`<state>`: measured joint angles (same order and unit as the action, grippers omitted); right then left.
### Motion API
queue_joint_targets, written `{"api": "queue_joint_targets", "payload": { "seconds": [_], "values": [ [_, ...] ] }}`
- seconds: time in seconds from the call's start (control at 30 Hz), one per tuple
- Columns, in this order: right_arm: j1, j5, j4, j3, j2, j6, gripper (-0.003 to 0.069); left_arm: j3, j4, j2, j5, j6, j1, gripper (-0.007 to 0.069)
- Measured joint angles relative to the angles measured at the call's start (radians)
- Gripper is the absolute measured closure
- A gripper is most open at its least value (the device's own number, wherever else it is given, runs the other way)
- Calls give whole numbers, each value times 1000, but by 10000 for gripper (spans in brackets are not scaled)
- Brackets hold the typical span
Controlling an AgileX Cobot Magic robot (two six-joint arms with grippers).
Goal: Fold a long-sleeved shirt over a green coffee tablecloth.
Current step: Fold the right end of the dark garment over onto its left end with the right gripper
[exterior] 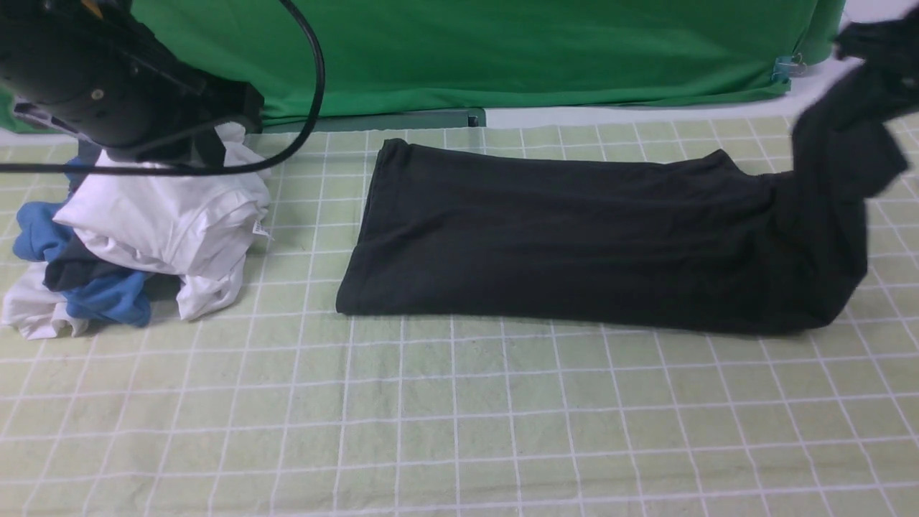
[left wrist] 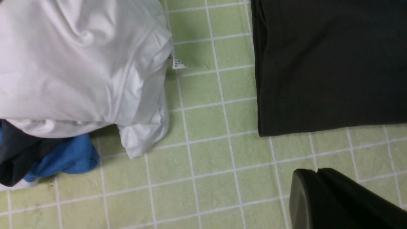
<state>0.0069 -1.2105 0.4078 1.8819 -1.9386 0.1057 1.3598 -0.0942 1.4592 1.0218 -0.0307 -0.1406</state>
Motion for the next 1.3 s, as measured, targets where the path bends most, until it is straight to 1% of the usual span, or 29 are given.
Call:
{"api": "queue_joint_targets", "payload": {
  "seconds": [0.07,0.1,0.13,0.17,0.2,0.3,0.33,0.37,0.43,0.53,0.57,0.63,0.67,0.7,0.77,0.97,1.03,1.1,1.13,1.2,1.23,1.27,1.3],
  "values": [
    [76,29,38,11,0,-5,582,-24,-31,-1,-7,20,0,613],
    [83,36,42,13,0,-8,582,-28,-37,-1,-8,22,0,613],
    [113,50,57,15,0,-11,582,-34,-45,-1,-11,31,0,613],
    [170,92,88,20,0,-18,582,-49,-57,-1,-17,38,0,613],
    [177,96,92,21,0,-20,582,-50,-58,-1,-17,38,0,613],
    [296,174,179,22,-22,-21,582,-57,-60,-16,-29,41,0,613],
    [307,178,183,22,-26,-21,582,-57,-60,-16,-29,41,0,613],
    [341,206,213,22,-44,-22,582,-57,-55,-33,-37,41,0,613],
    [364,227,230,22,-60,-22,582,-57,-52,-43,-41,41,0,613],
    [443,333,285,22,-124,-23,582,-57,-42,-90,-44,41,0,613],
    [446,333,288,22,-127,-23,582,-57,-42,-92,-44,41,0,613],
    [489,402,321,22,-165,-23,582,-57,-42,-109,-37,41,0,613],
    [492,407,321,22,-168,-23,582,-57,-42,-109,-34,41,0,613],
    [515,455,335,22,-191,-23,582,-57,-42,-115,-25,41,0,613],
    [539,502,341,22,-219,-23,582,-57,-42,-117,-11,41,0,613],
    [571,605,359,22,-286,-23,580,-57,-41,-117,-4,41,0,613],
    [577,637,381,22,-312,-23,565,-57,-41,-117,-4,41,0,613],
    [585,679,411,22,-339,-23,509,-57,-41,-117,-5,41,0,613],
    [586,679,413,22,-340,-23,503,-57,-41,-117,-5,41,0,613],
    [595,709,429,22,-351,-23,404,-57,-41,-117,-5,40,0,613],
    [599,712,435,24,-353,-21,342,-57,-41,-117,-8,39,0,613],
    [600,713,436,25,-353,-21,342,-57,-41,-117,-10,39,0,613],
    [601,708,439,35,-354,-16,287,-57,-41,-117,-17,37,0,613]
  ]
}}
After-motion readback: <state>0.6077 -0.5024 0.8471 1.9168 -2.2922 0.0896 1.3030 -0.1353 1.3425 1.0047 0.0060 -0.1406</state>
